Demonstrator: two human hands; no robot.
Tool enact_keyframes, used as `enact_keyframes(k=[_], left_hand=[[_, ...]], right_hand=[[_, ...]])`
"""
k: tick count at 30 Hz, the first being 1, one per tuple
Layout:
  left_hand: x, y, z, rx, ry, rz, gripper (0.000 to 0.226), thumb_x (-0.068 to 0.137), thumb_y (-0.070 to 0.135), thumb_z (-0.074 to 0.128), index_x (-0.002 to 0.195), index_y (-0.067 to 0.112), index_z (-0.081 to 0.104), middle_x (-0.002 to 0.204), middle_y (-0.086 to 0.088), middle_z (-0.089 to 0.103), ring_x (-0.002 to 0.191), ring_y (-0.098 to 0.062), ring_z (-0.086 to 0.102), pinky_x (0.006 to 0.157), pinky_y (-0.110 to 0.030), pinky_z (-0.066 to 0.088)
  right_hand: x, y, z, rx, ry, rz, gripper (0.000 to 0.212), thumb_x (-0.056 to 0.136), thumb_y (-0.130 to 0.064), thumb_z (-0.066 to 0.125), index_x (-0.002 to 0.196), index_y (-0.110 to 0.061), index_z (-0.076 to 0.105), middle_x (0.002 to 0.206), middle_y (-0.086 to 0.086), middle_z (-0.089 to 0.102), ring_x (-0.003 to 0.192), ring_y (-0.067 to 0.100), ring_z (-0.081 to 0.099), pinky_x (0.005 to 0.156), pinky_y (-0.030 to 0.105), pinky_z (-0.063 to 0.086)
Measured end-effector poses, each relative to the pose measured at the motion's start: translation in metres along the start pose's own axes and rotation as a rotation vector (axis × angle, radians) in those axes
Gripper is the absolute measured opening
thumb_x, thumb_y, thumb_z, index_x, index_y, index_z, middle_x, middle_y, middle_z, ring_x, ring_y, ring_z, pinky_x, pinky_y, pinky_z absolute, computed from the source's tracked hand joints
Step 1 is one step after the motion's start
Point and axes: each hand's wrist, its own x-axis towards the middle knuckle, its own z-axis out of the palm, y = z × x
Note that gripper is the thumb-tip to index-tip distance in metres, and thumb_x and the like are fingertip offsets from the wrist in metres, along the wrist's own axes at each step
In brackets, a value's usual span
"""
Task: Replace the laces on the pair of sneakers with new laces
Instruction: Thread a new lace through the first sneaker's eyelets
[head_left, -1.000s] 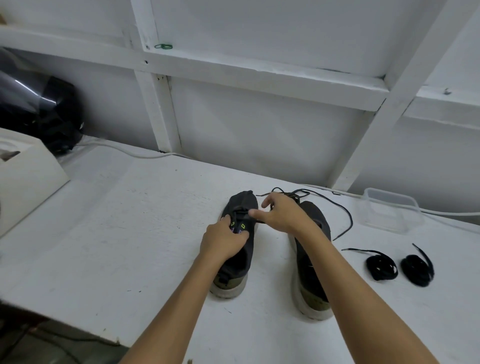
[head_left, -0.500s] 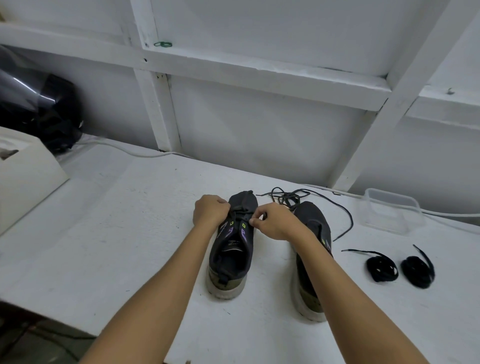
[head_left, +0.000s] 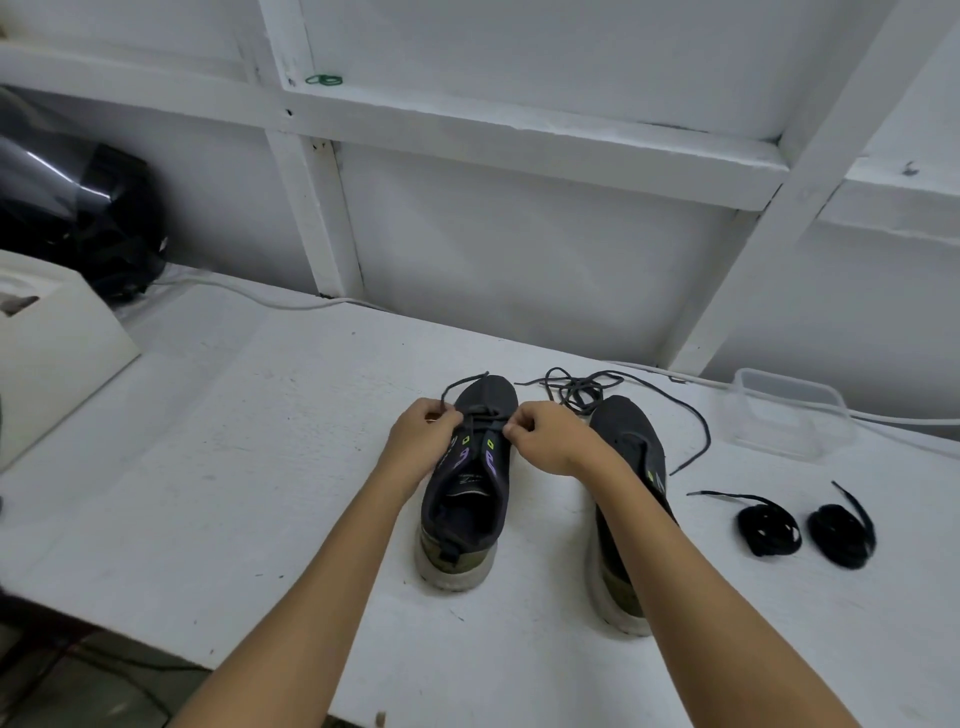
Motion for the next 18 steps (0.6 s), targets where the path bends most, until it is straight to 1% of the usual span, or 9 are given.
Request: enact_keyframes(k=[2,4,6,9,11,13,14,16,18], left_hand=[[-0.009,0.0,0.001,0.012,-0.069,0.038,0.021,0.089,0.039,0.068,0.105,0.027,0.064,0.103,0.004,0.071,0.094,-0.012,0.068,0.086,-0.032,0.055],[-0.018,0.004,0.005,0.051,-0.158,0.083,0.024,0.082,0.044,0.073,0.101,0.031,0.067,0.098,0.007,0.074,0.092,-0.011,0.07,0.085,-0.032,0.056],[-0.023,0.004,0.013,0.189,-0.187,0.132,0.036,0.074,0.043,0.075,0.107,0.031,0.066,0.102,0.007,0.072,0.095,-0.013,0.068,0.084,-0.033,0.056],[-0.027,0.0,0.019,0.356,-0.104,0.131,0.042,0.076,0.032,0.069,0.116,0.021,0.06,0.113,-0.001,0.064,0.104,-0.022,0.062,0.09,-0.039,0.053],[-0.028,-0.002,0.019,0.328,-0.075,0.092,0.03,0.081,0.027,0.067,0.108,0.017,0.059,0.109,-0.003,0.063,0.099,-0.022,0.061,0.086,-0.037,0.053],[-0.031,-0.001,0.02,0.319,-0.07,0.088,0.018,0.084,0.025,0.066,0.098,0.017,0.057,0.103,-0.002,0.063,0.095,-0.021,0.061,0.078,-0.033,0.049],[-0.032,0.0,0.02,0.316,-0.065,0.096,0.016,0.085,0.025,0.066,0.096,0.018,0.056,0.101,-0.002,0.062,0.094,-0.02,0.06,0.075,-0.032,0.047],[-0.033,0.0,0.02,0.314,-0.048,0.109,0.014,0.085,0.024,0.066,0.093,0.019,0.055,0.099,-0.001,0.062,0.092,-0.02,0.06,0.073,-0.031,0.045],[-0.034,0.001,0.019,0.293,-0.039,0.106,0.013,0.084,0.024,0.067,0.092,0.021,0.057,0.095,0.002,0.063,0.089,-0.018,0.06,0.071,-0.03,0.045]], right_hand=[[0.001,-0.001,-0.002,0.052,0.02,-0.001,0.018,0.101,-0.028,0.054,0.092,-0.016,0.064,0.083,-0.003,0.062,0.083,0.018,0.057,0.07,0.029,0.042],[0.0,-0.004,-0.005,0.069,0.028,-0.015,0.017,0.101,-0.026,0.054,0.09,-0.017,0.065,0.08,-0.004,0.062,0.08,0.016,0.057,0.068,0.029,0.042],[-0.002,-0.01,-0.009,0.102,0.035,-0.027,0.018,0.102,-0.026,0.054,0.093,-0.016,0.066,0.079,-0.004,0.061,0.076,0.014,0.056,0.064,0.027,0.041],[-0.008,-0.023,-0.027,0.523,0.051,-0.042,0.021,0.104,-0.025,0.05,0.099,-0.012,0.066,0.079,0.0,0.059,0.067,0.012,0.053,0.056,0.022,0.04],[-0.01,-0.03,-0.05,0.868,0.111,-0.064,0.027,0.102,-0.022,0.048,0.095,-0.013,0.071,0.081,0.003,0.062,0.061,0.01,0.053,0.049,0.019,0.037],[-0.011,-0.03,-0.065,0.98,0.175,-0.047,0.03,0.099,-0.019,0.045,0.082,-0.012,0.07,0.083,0.006,0.066,0.051,0.011,0.049,0.044,0.021,0.032],[-0.013,-0.028,-0.067,0.925,0.201,-0.025,0.026,0.098,-0.019,0.046,0.081,-0.011,0.064,0.082,0.007,0.067,0.048,0.011,0.047,0.045,0.022,0.031],[-0.018,-0.021,-0.061,0.609,0.232,0.011,0.019,0.098,-0.031,0.054,0.088,-0.014,0.056,0.077,0.003,0.064,0.05,0.012,0.048,0.05,0.025,0.035],[-0.02,-0.011,-0.052,0.168,0.176,-0.034,0.027,0.091,-0.048,0.067,0.099,-0.023,0.065,0.076,-0.006,0.061,0.064,0.01,0.055,0.059,0.026,0.04]])
